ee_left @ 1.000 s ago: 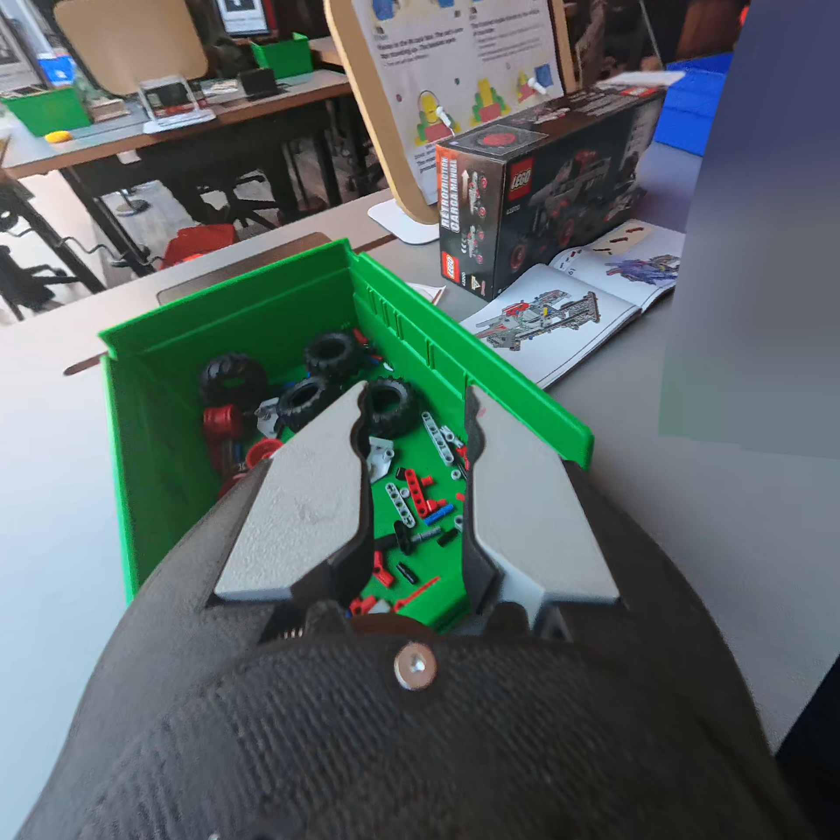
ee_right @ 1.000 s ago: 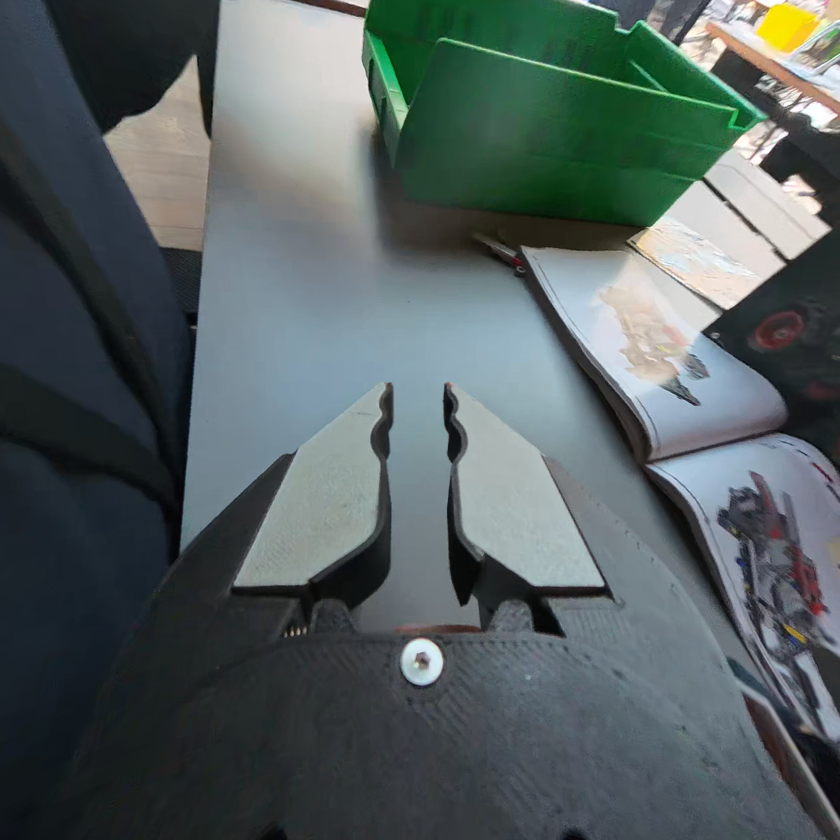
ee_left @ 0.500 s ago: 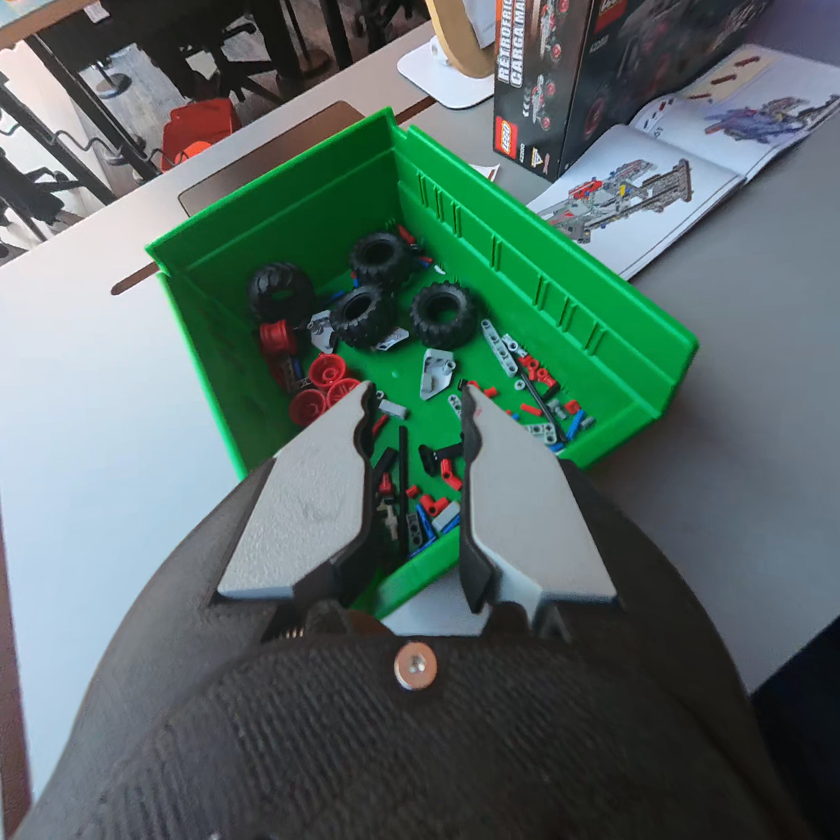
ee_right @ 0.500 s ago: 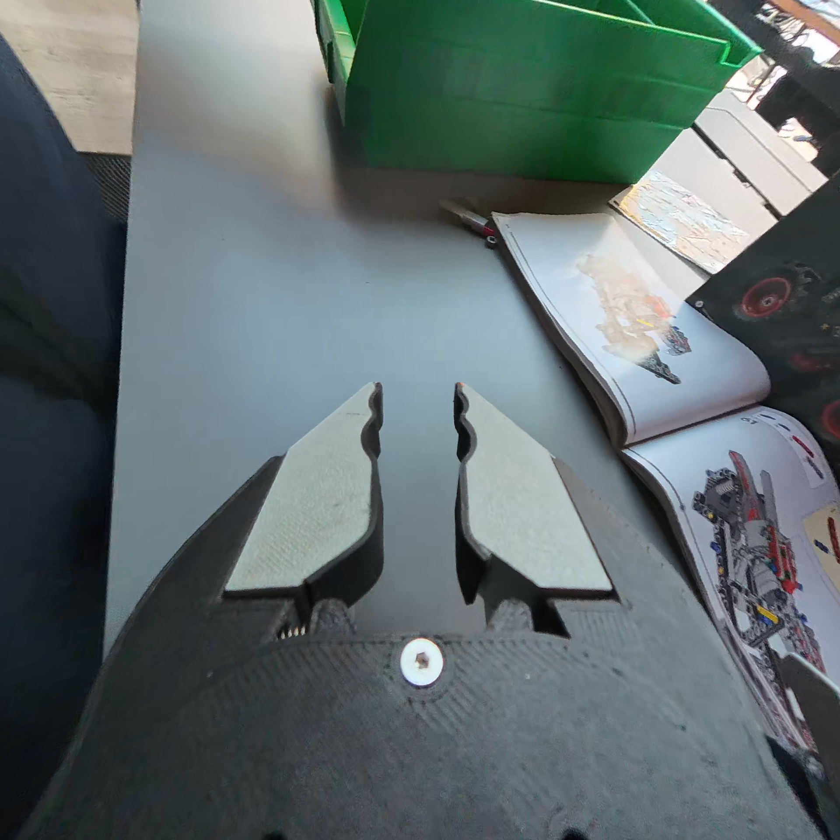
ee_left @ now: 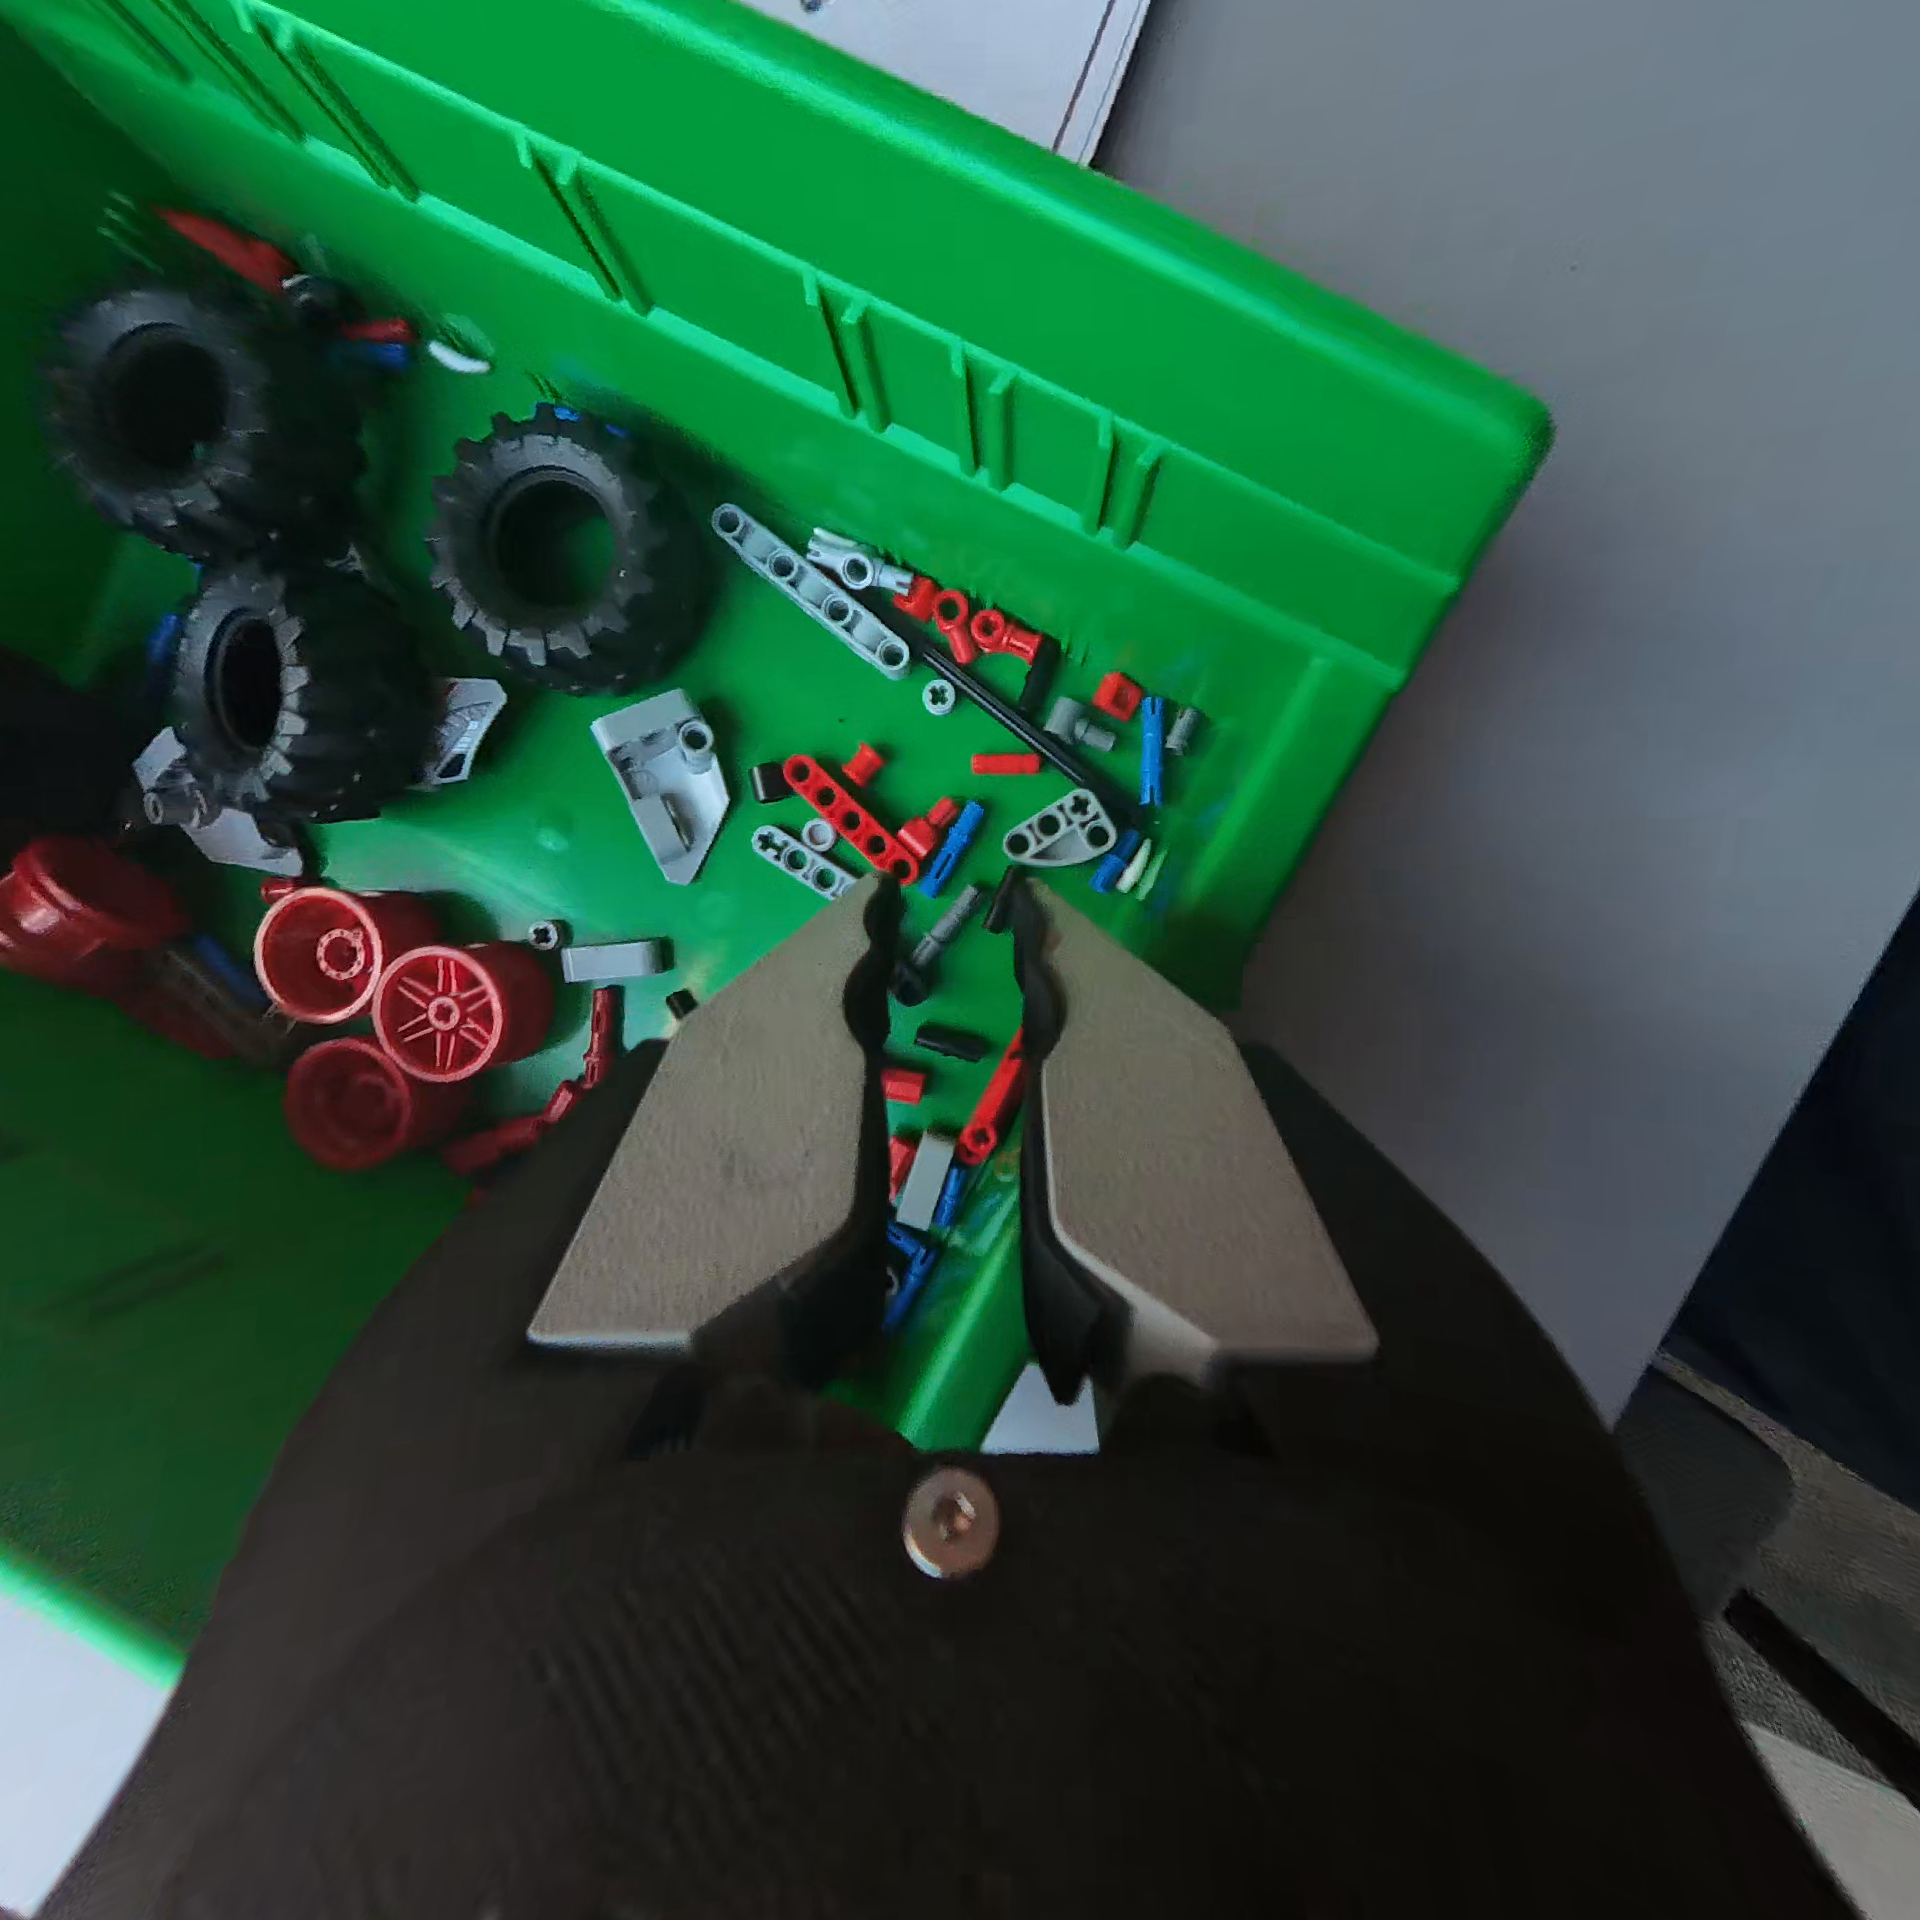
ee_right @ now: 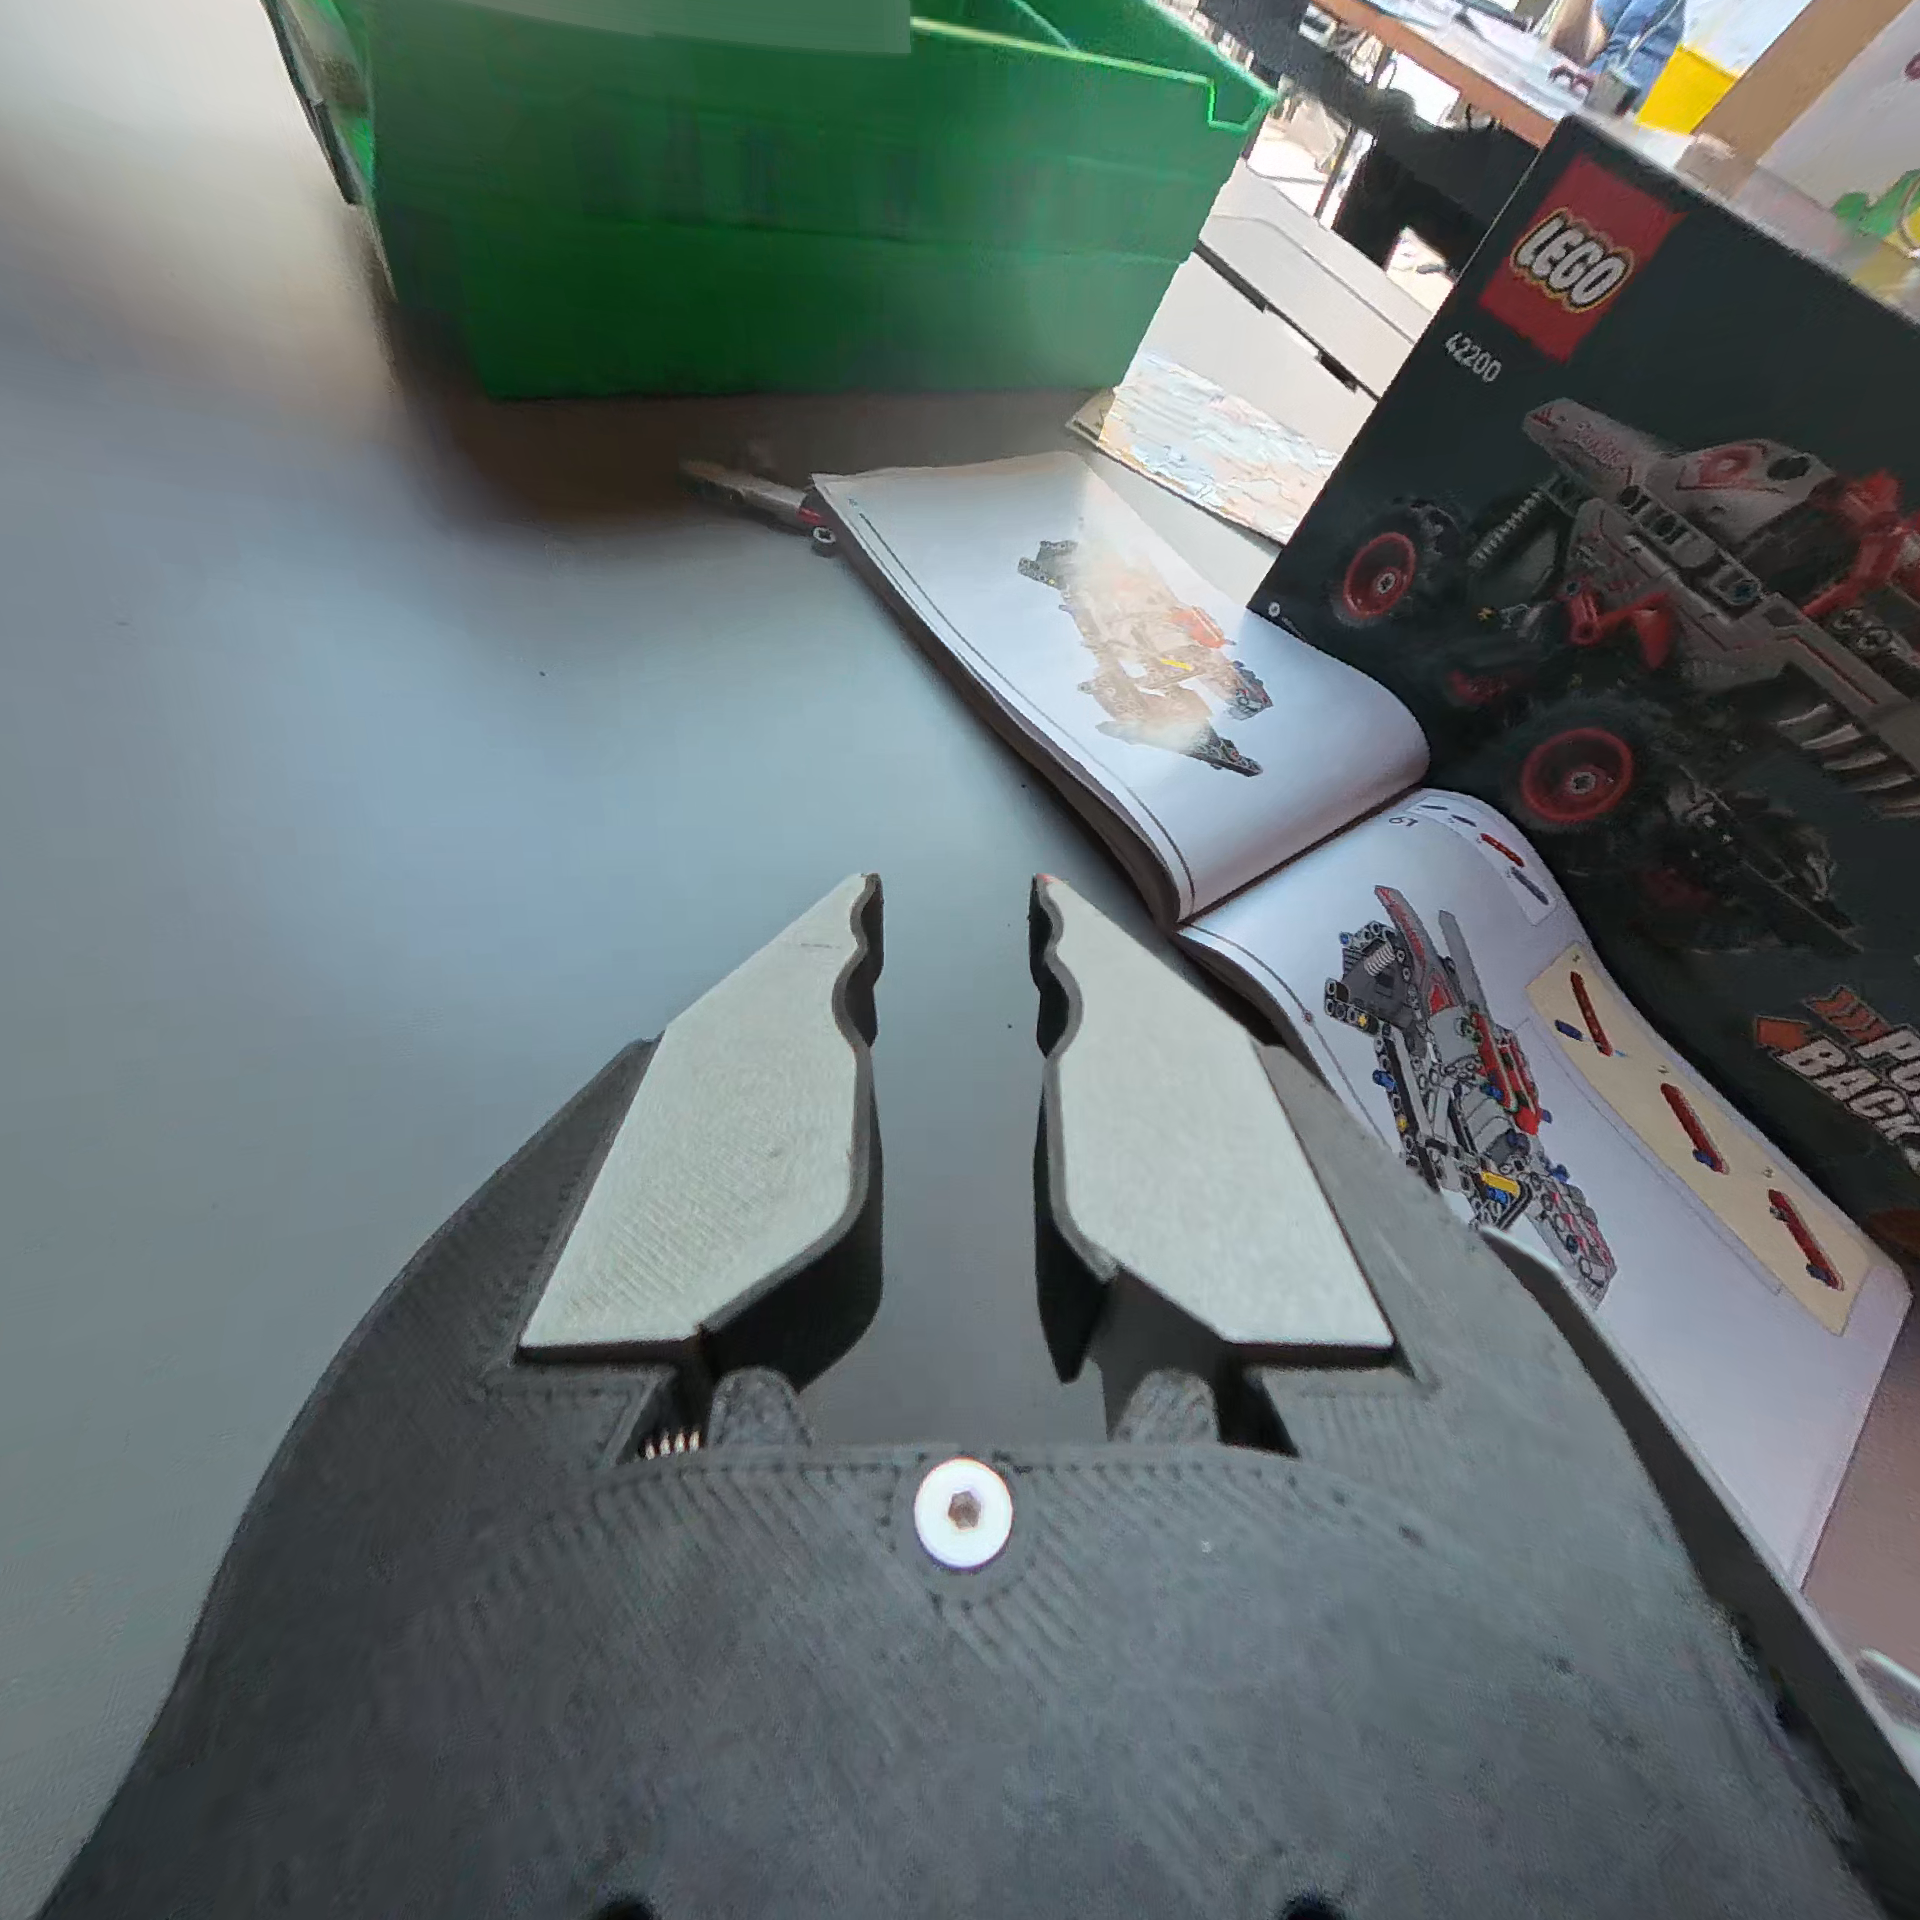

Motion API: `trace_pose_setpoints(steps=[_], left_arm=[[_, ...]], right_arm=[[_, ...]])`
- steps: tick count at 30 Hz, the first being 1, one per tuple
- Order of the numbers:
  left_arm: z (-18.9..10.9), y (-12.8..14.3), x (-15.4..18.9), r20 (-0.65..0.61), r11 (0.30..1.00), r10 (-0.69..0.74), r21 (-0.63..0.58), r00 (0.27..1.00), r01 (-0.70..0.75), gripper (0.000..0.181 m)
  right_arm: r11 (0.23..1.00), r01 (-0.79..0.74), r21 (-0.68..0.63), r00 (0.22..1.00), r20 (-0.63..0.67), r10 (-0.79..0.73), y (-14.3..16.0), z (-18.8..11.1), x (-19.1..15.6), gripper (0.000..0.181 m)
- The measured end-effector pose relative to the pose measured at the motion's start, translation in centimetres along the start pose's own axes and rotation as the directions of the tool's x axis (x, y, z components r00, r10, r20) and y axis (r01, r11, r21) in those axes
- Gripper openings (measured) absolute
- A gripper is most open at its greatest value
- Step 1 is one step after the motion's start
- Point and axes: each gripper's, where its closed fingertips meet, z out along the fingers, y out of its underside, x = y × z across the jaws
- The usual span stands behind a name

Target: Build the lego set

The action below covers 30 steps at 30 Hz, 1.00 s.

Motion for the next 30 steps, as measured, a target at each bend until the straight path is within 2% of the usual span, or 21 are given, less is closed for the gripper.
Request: trace_pose_setpoints(steps=[4, 15, 20, 25, 28, 30], left_arm=[[0.1, -1.1, 0.7, 0.012, 0.998, -0.013, 0.054, 1.000, 0.012, 0.016], [-0.5, -2.5, -1.6, 0.095, 0.968, -0.190, 0.184, 0.977, 0.171, 0.016], [-1.8, -2.3, -1.8, 0.136, 0.969, -0.183, 0.189, 0.974, 0.156, 0.017], [-5.7, 1.7, -4.1, 0.292, 0.971, -0.237, 0.100, 0.927, 0.217, 0.021], [-8.2, 4.5, -5.0, 0.393, 0.976, -0.210, 0.030, 0.895, 0.216, 0.027], [-8.8, 4.8, -5.0, 0.372, 0.985, -0.169, 0.019, 0.913, 0.174, 0.023]], right_arm=[[0.999, 0.030, 0.036, 0.999, 0.022, -0.031, -0.5, -0.7, -0.9, 0.025], [0.994, 0.005, 0.110, 0.996, 0.091, -0.015, -1.3, -1.8, -1.2, 0.025], [0.993, 0.023, 0.112, 0.997, 0.076, -0.032, -1.4, -1.8, -1.3, 0.026], [0.996, 0.058, 0.064, 0.995, 0.075, -0.063, -0.7, -1.2, -2.0, 0.029], [0.996, 0.057, 0.065, 0.996, 0.072, -0.061, -0.9, -0.9, -2.0, 0.029], [0.997, 0.031, 0.076, 0.997, 0.071, -0.037, -1.4, -0.7, -1.8, 0.029]])
